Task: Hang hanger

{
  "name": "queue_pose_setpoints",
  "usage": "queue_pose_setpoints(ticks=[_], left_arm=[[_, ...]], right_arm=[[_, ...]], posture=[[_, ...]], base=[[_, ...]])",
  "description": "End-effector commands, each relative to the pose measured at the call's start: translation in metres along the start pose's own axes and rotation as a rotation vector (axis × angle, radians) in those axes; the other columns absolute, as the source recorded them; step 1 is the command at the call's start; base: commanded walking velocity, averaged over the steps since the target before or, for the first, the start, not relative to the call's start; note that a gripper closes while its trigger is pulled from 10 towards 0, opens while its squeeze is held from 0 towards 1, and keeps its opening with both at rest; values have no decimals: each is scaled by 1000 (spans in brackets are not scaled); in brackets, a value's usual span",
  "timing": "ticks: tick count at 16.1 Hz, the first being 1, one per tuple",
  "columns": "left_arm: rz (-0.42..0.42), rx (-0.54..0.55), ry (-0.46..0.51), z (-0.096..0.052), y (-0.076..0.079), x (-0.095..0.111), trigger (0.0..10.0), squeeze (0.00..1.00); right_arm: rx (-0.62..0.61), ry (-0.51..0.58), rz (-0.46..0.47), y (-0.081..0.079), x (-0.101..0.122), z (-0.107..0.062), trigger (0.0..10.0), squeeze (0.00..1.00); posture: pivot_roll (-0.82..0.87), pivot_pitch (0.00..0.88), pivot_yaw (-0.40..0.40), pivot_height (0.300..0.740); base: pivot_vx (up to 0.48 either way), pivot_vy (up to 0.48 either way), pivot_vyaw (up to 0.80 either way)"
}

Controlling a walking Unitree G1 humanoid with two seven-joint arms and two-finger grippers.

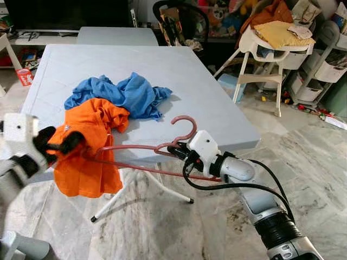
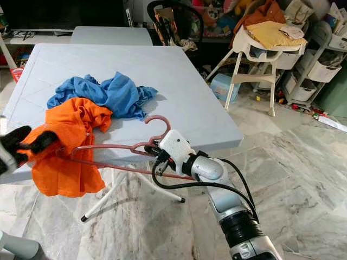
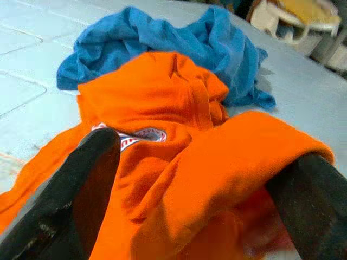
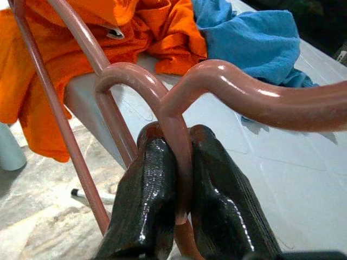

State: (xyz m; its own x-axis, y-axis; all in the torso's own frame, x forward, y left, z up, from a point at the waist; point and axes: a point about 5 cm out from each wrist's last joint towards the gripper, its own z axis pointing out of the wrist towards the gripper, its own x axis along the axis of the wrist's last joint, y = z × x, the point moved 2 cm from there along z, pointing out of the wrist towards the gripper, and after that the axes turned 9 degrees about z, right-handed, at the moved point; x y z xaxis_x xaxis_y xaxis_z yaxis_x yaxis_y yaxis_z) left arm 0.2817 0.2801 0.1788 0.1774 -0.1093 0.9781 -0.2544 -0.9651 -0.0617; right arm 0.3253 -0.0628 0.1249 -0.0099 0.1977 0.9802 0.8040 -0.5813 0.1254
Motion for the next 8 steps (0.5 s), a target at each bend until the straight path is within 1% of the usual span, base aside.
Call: queue_pose_setpoints(ticks=[1,2,3,4,5,6,8], left_arm=[[10,-37,2,-1,6,5,10000,0],[58,-65,-11,-3,10,7,10000,0],[70,-72,-13,-3,12,10,10000,0],[107,-116,-38,-4,21,11,10000,0],[118,-143,-55,-5,25,10,10000,0],[152,-249,-136,-12,40,2,10000,0],[193,-336,-182,-22,52,-5,10000,0]], right_arm=[[-25,7,-26,5,7,2,10000,0],[-67,15,-22,8,9,6,10000,0],[-91,25,-12,9,11,8,10000,0],[-104,28,-6,8,11,11,10000,0],[-113,24,-7,8,10,11,10000,0],[-129,15,-11,9,9,12,10000,0],[-148,13,-16,12,9,12,10000,0]], posture=[[57,38,-97,740],[58,38,-97,740],[58,38,-97,740],[56,39,-96,740],[56,39,-95,740],[54,38,-93,740],[56,41,-92,740]], base=[[0,0,0],[0,0,0],[0,0,0],[0,0,0],[0,0,0],[0,0,0],[0,0,0]])
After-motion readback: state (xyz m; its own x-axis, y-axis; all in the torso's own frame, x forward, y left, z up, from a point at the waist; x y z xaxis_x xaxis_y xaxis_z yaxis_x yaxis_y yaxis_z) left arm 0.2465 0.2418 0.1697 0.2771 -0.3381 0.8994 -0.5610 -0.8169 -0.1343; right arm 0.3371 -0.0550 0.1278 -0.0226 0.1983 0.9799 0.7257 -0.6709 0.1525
